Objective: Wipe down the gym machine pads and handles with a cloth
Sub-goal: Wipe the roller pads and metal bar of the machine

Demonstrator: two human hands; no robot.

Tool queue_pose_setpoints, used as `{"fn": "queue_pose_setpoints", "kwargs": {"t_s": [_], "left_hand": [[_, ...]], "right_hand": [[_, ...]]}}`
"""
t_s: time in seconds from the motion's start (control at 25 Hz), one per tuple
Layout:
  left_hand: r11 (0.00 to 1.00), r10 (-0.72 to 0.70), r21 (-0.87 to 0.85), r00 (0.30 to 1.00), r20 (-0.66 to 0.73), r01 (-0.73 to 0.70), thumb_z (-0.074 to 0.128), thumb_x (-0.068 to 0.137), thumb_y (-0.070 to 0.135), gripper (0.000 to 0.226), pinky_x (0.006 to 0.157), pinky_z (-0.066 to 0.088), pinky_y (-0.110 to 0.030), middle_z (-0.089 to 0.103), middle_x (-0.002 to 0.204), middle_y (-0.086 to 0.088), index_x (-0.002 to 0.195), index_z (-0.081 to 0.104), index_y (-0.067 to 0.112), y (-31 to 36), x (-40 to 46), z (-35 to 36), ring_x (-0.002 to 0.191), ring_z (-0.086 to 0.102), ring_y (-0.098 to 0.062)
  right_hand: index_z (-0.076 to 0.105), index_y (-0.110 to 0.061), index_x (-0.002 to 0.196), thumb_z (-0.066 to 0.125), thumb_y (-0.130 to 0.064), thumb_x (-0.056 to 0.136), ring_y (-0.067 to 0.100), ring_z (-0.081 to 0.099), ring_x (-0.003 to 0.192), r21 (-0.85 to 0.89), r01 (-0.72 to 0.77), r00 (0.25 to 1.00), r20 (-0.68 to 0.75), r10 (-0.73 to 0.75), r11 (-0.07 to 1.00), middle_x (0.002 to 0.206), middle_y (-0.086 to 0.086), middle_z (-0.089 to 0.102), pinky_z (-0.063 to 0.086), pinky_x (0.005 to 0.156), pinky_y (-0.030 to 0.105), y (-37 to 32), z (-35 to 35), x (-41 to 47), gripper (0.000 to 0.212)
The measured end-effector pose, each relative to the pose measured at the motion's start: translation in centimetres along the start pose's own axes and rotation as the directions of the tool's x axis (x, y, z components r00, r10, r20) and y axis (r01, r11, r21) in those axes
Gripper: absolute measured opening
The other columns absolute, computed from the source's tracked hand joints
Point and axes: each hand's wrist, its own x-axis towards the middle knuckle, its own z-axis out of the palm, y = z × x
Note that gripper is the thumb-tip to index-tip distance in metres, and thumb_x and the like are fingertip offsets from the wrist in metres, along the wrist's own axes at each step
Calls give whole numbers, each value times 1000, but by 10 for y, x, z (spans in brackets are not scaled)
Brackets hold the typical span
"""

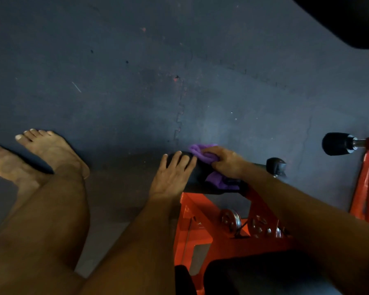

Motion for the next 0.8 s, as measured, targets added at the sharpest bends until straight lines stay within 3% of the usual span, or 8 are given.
{"fn": "queue_pose_setpoints", "kwargs": {"t_s": [0.08,0.16,0.28,0.36,0.44,0.56,0.68,0.8], "left_hand": [[998,-55,-30,998,-7,54,60,99,29,90,127,15,-51,-9,172,-5,164,-1,15,-5,-2,6,158,6,-27],[988,-104,-111,994,15,105,68,92,42,108,127,16,-46,-23,170,-2,164,-7,13,-15,-3,7,159,3,-22],[987,3,-160,995,99,13,64,92,57,112,129,4,-41,-26,169,1,163,-13,16,-22,-5,4,158,-11,-13],[987,9,-158,994,112,9,61,96,52,103,129,2,-44,-18,172,1,164,-9,18,-23,-5,-3,158,-12,-14],[996,-9,-88,1000,28,12,61,99,37,88,128,6,-52,-4,173,-1,164,4,20,-20,-1,-3,159,-7,-19],[999,15,-28,1000,8,-15,64,95,20,77,125,13,-56,9,169,-5,158,19,23,-4,3,-3,159,4,-26],[980,83,-180,997,3,-81,80,77,32,82,111,32,-43,30,154,-1,146,35,28,-19,4,-11,142,35,-24],[957,130,-263,991,18,-121,80,82,37,68,104,36,-38,42,141,2,140,46,28,-30,4,-25,126,49,-23]], "right_hand": [[51,-23,146,58,-10,89,11,46,126,106,107,994,-40,-103,989,142,0,52,32,104,17,-23,22,-4,59],[51,-26,146,50,-20,99,17,46,132,75,115,993,-3,-115,991,149,3,51,30,110,26,-38,25,21,47],[54,-22,143,43,-27,104,29,49,133,-130,-148,987,44,155,980,149,10,52,35,107,34,-9,10,52,40],[58,-22,139,44,-23,103,31,54,127,-159,-262,962,33,271,952,143,13,57,39,104,35,24,-4,43,38],[58,-26,138,47,-19,100,31,56,123,-145,-300,953,-7,302,943,139,11,60,42,103,36,40,-11,24,41],[58,-33,139,51,-18,96,25,57,123,-12,-179,980,-87,178,984,138,4,60,43,101,31,24,-4,16,47],[61,-31,135,50,-29,98,22,58,116,-39,-66,992,108,70,997,131,0,62,41,98,32,-33,11,58,39],[68,-9,116,44,-34,101,26,59,81,60,-280,901,362,240,958,102,12,63,46,74,32,-55,15,88,37]]}}
